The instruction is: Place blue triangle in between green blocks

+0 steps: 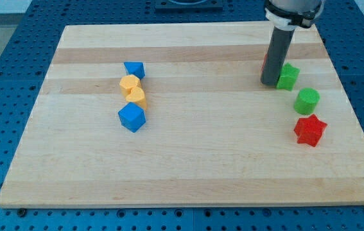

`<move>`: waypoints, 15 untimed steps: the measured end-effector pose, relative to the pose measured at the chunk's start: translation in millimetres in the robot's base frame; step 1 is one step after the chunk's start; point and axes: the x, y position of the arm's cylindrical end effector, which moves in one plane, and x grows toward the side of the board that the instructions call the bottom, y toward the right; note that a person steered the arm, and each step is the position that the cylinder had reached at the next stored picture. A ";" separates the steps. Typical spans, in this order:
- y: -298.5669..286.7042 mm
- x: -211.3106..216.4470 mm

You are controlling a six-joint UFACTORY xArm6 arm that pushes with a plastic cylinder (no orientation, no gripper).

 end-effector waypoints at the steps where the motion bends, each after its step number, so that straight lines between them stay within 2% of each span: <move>1: -38.8 -27.8; 2: -102.9 -68.5; 3: -199.0 -76.1; 4: -290.5 -61.7; 5: -318.6 -42.7; 6: -298.6 -17.3; 7: -242.9 4.0; 8: -207.7 1.7; 9: -241.7 -15.9; 10: -288.5 -14.4; 11: -307.9 -28.0; 12: -299.0 -48.2; 14: -206.3 -36.2; 15: -211.2 -52.4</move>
